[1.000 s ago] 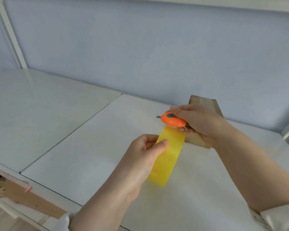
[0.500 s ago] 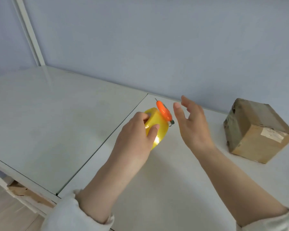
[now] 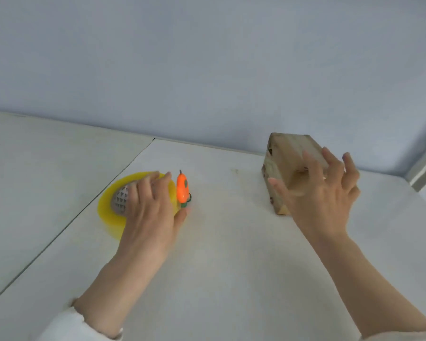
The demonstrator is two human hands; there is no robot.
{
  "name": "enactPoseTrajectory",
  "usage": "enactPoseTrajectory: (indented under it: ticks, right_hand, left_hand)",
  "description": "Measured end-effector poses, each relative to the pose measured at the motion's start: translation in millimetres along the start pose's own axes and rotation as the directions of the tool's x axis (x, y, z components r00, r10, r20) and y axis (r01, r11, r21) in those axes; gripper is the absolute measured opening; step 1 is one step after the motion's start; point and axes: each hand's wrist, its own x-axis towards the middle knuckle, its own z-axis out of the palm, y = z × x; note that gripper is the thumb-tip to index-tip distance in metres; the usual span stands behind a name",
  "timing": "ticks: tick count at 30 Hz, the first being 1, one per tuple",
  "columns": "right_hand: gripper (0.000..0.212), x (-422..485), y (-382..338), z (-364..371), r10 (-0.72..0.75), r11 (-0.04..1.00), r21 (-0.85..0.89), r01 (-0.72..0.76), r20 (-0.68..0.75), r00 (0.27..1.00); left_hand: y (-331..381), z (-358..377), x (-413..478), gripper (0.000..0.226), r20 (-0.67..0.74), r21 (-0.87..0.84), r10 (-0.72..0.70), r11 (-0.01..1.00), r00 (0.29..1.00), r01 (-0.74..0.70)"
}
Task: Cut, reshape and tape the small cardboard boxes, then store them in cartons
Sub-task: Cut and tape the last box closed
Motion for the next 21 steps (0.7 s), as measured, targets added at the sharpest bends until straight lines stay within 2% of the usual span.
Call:
enactPoseTrajectory:
  ticks: [2,3,5,8,11,13,14,16,18,19,21]
  right_hand:
    - [0.07,8,10,5,0.026,1.0,-0.014,-0.024,0.087,0.996]
    - [0.065,11,15,6,-0.008,1.0,0.024,0.006,0.092,0.996]
    - [0.054,14,32,2,-0.159,0.976,0.16,0.146,0.073,0.985]
    - [0.049,11,66,-29,-0.412,0.836,0.454,0.309,0.146,0.9]
    - [0.045,0,103,-74,-0.517,0.703,0.666,0.248,0.24,0.821]
    - [0.043,-7,121,-97,-0.537,0.651,0.745,0.143,0.32,0.781]
    - [0.041,-9,127,-107,-0.544,0.64,0.762,0.098,0.36,0.758]
    - [0.036,-10,133,-122,-0.548,0.65,0.759,0.022,0.449,0.706]
    - [0.03,-8,129,-134,-0.498,0.689,0.724,-0.037,0.509,0.702]
    - [0.028,-5,126,-138,-0.443,0.709,0.703,-0.061,0.512,0.736]
    - [0.034,3,118,-142,-0.319,0.761,0.643,-0.079,0.478,0.818]
  left_hand:
    - [29,1,2,0.055,-0.054,-0.161,0.047,0.985,0.997,-0.055]
    - [48,-1,4,0.056,-0.063,-0.248,0.065,0.966,0.996,-0.079]
    - [83,0,9,0.058,-0.019,-0.409,0.083,0.908,0.996,-0.084]
    - [121,3,22,0.054,0.075,-0.588,0.035,0.809,0.997,0.016]
    - [133,0,36,0.046,0.096,-0.703,-0.001,0.707,0.995,0.068]
    - [137,-8,39,0.038,0.173,-0.77,0.053,0.629,0.983,0.101]
    - [143,-11,37,0.037,0.236,-0.774,0.116,0.623,0.965,0.115]
    - [157,-18,28,0.044,0.388,-0.723,0.276,0.683,0.879,0.106]
    - [171,-23,20,0.051,0.516,-0.576,0.363,0.817,0.776,0.0]
    - [176,-26,18,0.052,0.539,-0.501,0.36,0.864,0.762,-0.054]
    - [186,-36,20,0.053,0.502,-0.417,0.33,0.902,0.8,-0.111]
